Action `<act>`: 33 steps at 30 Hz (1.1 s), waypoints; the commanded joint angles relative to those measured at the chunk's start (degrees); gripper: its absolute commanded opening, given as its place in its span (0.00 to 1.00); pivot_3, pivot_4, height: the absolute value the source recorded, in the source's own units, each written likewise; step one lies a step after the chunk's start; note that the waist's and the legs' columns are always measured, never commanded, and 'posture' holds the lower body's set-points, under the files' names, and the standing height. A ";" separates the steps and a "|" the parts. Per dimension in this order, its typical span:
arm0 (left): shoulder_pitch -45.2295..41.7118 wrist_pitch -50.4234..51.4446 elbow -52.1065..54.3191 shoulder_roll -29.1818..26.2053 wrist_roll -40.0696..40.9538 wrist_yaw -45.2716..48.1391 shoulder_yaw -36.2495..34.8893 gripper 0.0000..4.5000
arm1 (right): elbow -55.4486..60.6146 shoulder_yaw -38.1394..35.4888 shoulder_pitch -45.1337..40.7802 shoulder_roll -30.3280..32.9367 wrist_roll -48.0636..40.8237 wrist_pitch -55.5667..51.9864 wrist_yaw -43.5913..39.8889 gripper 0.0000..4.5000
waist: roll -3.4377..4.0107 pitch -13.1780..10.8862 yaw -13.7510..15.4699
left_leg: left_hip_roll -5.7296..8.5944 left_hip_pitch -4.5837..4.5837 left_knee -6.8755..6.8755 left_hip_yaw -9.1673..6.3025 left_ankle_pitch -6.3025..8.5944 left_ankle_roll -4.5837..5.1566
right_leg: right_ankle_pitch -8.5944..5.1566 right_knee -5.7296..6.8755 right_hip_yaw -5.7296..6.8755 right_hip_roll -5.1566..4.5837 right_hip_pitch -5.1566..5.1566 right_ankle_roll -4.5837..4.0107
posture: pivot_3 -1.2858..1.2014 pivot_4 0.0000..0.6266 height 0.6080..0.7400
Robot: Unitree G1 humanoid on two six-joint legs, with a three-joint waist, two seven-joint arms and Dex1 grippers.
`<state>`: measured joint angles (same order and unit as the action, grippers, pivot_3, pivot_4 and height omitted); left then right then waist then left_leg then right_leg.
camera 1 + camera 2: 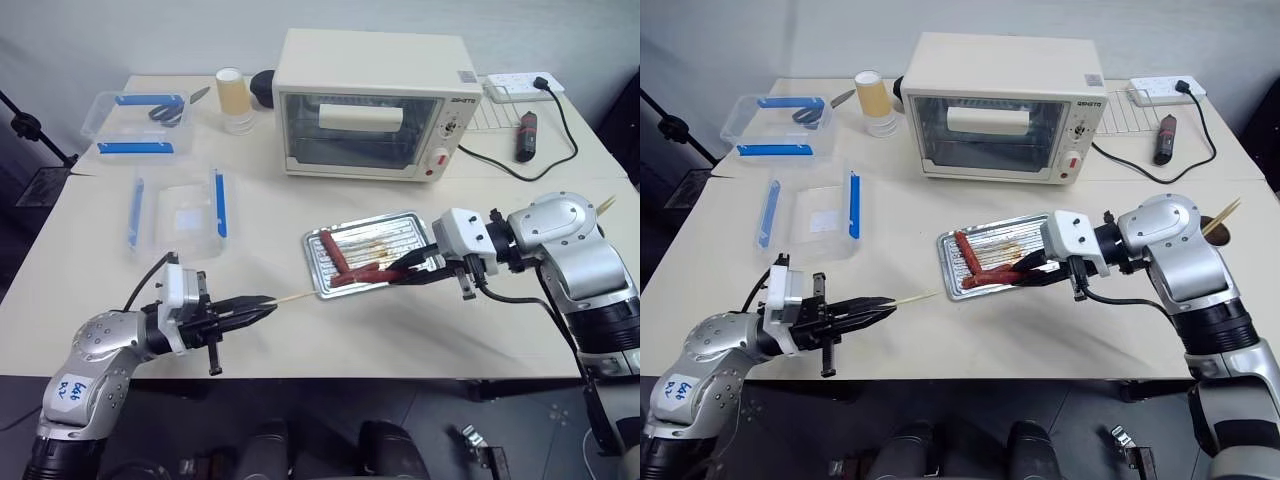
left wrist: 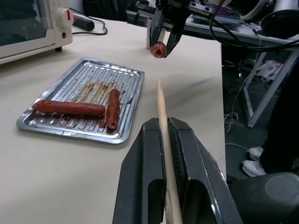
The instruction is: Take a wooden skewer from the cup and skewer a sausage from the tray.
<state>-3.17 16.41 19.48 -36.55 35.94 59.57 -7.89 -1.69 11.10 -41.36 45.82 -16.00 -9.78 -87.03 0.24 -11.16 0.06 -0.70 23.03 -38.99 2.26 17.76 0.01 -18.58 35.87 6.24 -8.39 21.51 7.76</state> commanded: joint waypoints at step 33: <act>-2.89 1.44 1.68 1.91 0.19 -1.26 2.98 0.00 | 5.97 0.58 1.59 -0.73 -1.40 -5.94 1.66 0.16 | 0.00 0.00 -0.04 | 0.00 0.00 0.00 -0.01 0.00 0.00 | 0.00 0.01 0.01 0.00 0.00 0.00 | 0.52 0.24 1.00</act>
<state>-6.20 18.69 20.10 -34.67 36.00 58.21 -4.55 3.07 13.26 -39.86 44.45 -16.38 -16.32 -84.95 0.23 -11.16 0.02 -0.70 23.03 -38.99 2.25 17.76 0.01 -18.58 35.87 6.25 -8.39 21.51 7.76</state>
